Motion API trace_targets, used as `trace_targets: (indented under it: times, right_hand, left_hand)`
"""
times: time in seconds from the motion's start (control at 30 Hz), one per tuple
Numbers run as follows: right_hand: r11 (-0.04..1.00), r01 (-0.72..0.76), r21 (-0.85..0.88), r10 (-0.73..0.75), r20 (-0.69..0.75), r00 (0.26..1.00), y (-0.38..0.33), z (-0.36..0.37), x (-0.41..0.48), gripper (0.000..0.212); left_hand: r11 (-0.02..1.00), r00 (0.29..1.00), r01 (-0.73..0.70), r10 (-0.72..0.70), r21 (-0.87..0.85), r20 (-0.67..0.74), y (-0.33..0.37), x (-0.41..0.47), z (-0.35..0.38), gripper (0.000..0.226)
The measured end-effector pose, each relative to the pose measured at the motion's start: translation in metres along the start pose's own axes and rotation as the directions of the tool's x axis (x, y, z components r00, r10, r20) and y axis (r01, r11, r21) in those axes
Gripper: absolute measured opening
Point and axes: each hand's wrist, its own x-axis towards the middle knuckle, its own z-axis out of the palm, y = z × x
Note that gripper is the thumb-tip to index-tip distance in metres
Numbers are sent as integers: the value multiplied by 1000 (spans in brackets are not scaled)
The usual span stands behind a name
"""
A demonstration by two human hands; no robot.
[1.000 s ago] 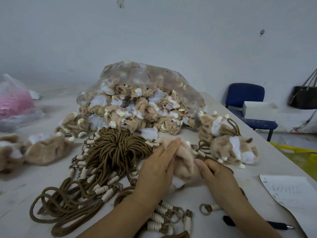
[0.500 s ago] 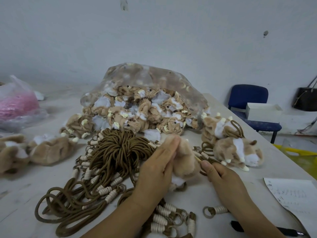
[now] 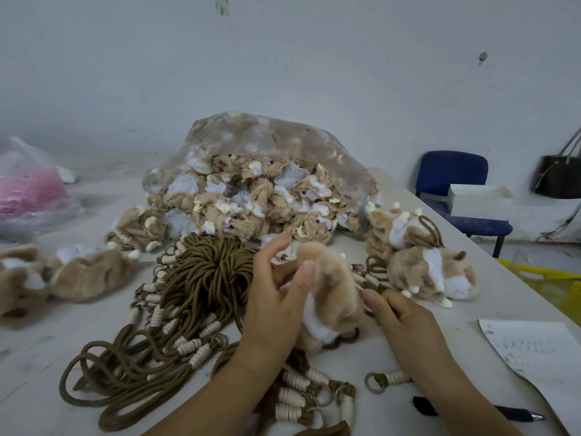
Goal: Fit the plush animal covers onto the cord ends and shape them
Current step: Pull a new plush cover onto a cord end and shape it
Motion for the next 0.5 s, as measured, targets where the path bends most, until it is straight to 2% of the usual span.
trace_targets:
  times: [0.03, 0.1, 0.23, 0.4, 0.5]
  right_hand:
    - [1000, 23, -13, -23, -2, 1000, 0, 1, 0, 61]
    - [996, 77, -46, -77, 0, 997, 0, 3, 0, 62]
    - [993, 93, -79, -94, -7, 996, 4, 0, 2, 64]
    - [983, 131, -127, -132, -2, 991, 6, -5, 4, 62]
    - [975, 155, -162, -158, -8, 987, 5, -5, 4, 61]
  left_hand:
    - [998, 998, 69, -68, -11, 9, -3, 2, -2, 48]
    - [993, 991, 113, -114, 23, 76, -6, 4, -4, 42]
    - [989, 985, 147, -148, 18, 84, -5, 5, -1, 19]
    - [984, 984, 176, -177, 19, 33, -1, 6, -4, 19]
    - [984, 988, 141, -147, 110, 50, 0, 5, -6, 19]
